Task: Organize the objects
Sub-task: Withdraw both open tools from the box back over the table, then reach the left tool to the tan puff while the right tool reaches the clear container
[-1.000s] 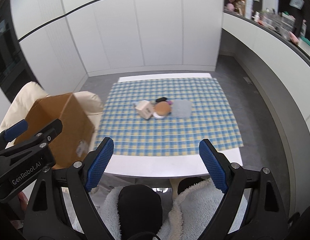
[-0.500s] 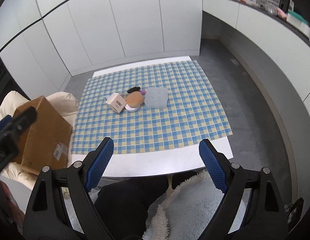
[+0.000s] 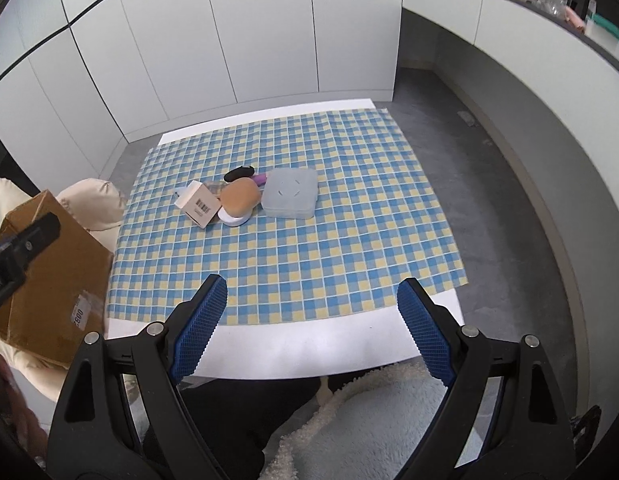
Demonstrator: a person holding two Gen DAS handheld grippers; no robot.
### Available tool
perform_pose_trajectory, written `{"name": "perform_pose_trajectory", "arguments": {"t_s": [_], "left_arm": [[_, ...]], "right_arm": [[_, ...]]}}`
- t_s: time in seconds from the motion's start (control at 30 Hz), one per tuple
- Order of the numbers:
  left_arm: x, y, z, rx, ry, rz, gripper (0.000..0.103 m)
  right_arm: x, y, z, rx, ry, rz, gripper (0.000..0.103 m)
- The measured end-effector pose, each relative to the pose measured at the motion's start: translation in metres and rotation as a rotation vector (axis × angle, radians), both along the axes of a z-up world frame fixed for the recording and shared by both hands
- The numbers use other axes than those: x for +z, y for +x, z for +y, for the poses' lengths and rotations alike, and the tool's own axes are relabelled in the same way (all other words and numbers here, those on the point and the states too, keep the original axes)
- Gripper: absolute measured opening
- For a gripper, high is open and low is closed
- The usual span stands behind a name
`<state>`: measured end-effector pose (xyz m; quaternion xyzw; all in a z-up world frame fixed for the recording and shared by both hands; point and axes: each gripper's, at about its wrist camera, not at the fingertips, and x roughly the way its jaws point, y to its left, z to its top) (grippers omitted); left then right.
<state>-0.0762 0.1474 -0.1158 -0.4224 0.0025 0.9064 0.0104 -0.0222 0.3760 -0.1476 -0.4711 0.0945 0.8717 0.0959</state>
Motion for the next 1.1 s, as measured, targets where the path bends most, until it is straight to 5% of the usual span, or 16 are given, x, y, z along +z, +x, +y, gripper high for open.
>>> {"name": "perform_pose_trajectory", "arguments": {"t_s": [0.43, 0.83, 1.1], "left_arm": [[-0.075, -0.055, 0.020, -0.018, -0.030, -0.053, 0.089], [-0.145, -0.101, 0.029, 0.060, 0.012, -0.046, 0.089], [-0.173, -0.120, 0.035, 0.040, 0.016, -0.094, 0.089]], "right_arm": [[-0.036, -0.062, 0.018, 0.001, -0.036, 0.020, 0.089], [-0.105, -0.143, 0.024, 0.105, 0.085, 0.070, 0.089], [-0.157, -0.171, 0.026, 0.142, -0.024, 0.011, 0.089]]}}
